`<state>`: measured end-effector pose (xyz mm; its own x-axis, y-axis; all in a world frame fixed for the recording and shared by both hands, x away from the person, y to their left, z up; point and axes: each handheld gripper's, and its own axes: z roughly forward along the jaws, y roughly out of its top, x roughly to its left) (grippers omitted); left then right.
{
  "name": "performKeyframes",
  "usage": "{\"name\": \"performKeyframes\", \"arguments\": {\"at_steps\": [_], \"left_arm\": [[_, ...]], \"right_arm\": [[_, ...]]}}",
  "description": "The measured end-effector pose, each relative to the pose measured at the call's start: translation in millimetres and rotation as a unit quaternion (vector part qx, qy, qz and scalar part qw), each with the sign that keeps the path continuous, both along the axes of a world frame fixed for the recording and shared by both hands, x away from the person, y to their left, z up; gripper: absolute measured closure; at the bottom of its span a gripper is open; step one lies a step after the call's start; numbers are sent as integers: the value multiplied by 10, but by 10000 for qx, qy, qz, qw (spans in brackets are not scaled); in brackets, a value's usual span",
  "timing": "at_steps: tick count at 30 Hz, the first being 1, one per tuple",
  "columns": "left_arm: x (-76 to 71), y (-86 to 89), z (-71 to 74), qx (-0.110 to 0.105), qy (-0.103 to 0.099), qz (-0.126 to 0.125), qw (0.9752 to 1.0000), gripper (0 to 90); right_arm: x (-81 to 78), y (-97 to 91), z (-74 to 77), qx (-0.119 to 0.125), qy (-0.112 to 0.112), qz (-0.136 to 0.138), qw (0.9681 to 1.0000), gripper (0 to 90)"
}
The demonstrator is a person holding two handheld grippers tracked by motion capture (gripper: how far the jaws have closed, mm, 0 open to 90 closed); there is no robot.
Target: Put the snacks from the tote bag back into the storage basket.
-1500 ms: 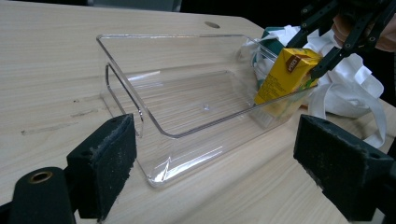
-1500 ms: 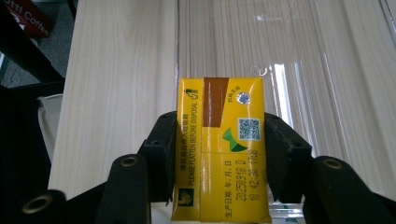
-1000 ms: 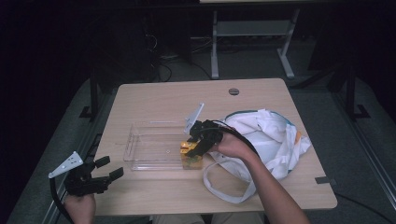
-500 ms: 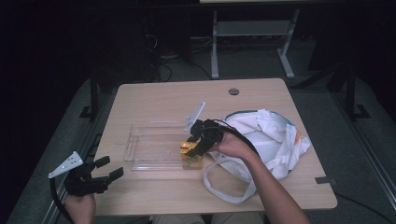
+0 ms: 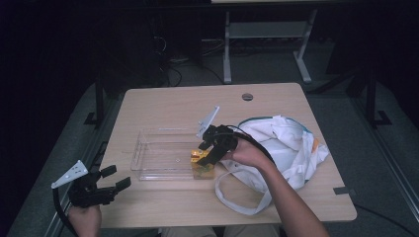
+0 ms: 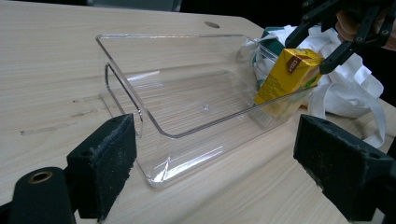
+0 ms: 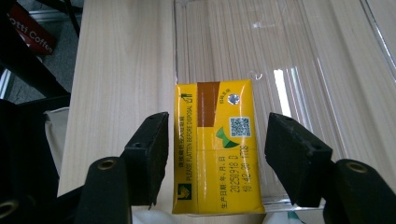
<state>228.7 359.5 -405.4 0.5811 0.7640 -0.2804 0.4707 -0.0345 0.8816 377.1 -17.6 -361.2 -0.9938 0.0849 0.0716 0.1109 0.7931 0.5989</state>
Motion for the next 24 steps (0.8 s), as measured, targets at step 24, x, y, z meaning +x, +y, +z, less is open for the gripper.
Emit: {"name": "performKeyframes", "arguments": {"at_steps": [24], "left_arm": [[4,0,-2,20,4,-19,10000,126]], "right_arm": [[-3,-119,146,159,-82,-107,9998,371]]}}
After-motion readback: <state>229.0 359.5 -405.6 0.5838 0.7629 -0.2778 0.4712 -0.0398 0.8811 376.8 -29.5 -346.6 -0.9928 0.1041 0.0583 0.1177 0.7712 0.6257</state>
